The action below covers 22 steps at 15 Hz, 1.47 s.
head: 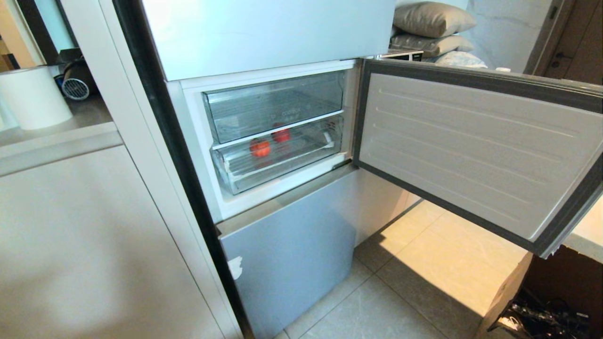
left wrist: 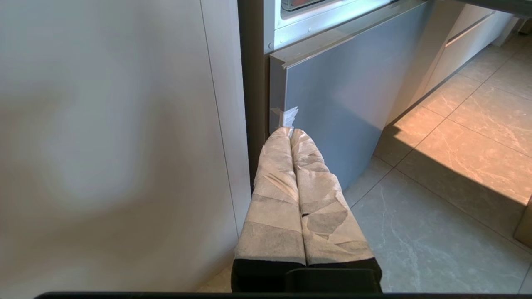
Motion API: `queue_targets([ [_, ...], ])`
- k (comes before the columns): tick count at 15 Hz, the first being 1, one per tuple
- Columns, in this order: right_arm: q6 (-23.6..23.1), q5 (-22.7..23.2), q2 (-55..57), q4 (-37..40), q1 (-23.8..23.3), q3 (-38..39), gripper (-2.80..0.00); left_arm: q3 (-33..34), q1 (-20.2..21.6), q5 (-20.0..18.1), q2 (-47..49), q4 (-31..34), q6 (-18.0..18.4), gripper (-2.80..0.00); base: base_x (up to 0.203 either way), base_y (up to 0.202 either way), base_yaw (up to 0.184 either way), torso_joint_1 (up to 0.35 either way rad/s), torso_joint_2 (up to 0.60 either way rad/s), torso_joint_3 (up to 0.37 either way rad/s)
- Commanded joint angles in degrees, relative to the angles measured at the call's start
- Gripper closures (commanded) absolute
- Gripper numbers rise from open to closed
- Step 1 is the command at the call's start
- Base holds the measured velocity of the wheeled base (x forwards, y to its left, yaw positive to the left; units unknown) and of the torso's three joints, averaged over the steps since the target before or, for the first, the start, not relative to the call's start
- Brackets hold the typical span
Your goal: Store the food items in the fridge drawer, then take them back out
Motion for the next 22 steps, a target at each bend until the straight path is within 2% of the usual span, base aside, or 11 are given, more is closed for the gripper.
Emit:
queue_targets([
  [1, 0.48, 2.06, 0.90, -0.38, 1.31, -0.24, 0.00, -0.02, -0.02, 0.08, 0.02, 0.01, -0.02, 0.00, 0.000, 0.000, 0.000, 0.000, 0.00, 0.000],
  [3, 0.48, 2.96, 0.88, -0.33, 2.26, -0.14, 0.00, -0.02, 0.00, 0.05, 0.02, 0.10, -0.02, 0.00, 0.000, 0.000, 0.000, 0.000, 0.00, 0.000],
  [5, 0.54, 6.18, 0.24, -0.23, 2.70, 0.59, 0.00, -0.02, -0.02, -0.01, 0.02, 0.01, -0.02, 0.00, 0.000, 0.000, 0.000, 0.000, 0.00, 0.000],
  [10, 0.48, 8.04, -1.96, -0.11, 3.68, 3.07, 0.00, -0.02, -0.02, -0.01, 0.02, 0.01, -0.02, 0.00, 0.000, 0.000, 0.000, 0.000, 0.00, 0.000],
  [13, 0.43, 11.24, -9.02, -0.13, 3.61, 9.75, 0.00, 0.01, 0.01, 0.08, 0.02, 0.03, -0.02, 0.00, 0.000, 0.000, 0.000, 0.000, 0.00, 0.000],
  [17, 0.71, 12.32, -23.49, -0.19, 2.44, 20.82, 0.00, 0.07, -0.02, -0.01, 0.02, 0.10, -0.02, 0.00, 0.000, 0.000, 0.000, 0.000, 0.00, 0.000],
  [18, 1.91, 11.77, -26.08, -0.22, 1.36, 22.58, 0.00, 0.05, -0.02, 0.05, 0.02, 0.07, -0.02, 0.00, 0.000, 0.000, 0.000, 0.000, 0.00, 0.000],
  [19, 3.70, 8.60, -27.55, -0.17, -0.24, 23.72, 0.00, 0.06, 0.05, 0.06, 0.02, 0.01, -0.02, 0.00, 0.000, 0.000, 0.000, 0.000, 0.00, 0.000],
  [21, 4.36, -0.53, -28.51, 1.08, -0.59, 24.34, 0.00, -0.02, -0.02, 0.05, 0.02, 0.01, -0.02, 0.00, 0.000, 0.000, 0.000, 0.000, 0.00, 0.000],
  [22, 4.35, -2.18, -28.99, 4.33, -0.61, 23.98, 0.00, 0.01, -0.02, 0.02, 0.02, 0.03, -0.02, 0.00, 0.000, 0.000, 0.000, 0.000, 0.00, 0.000],
])
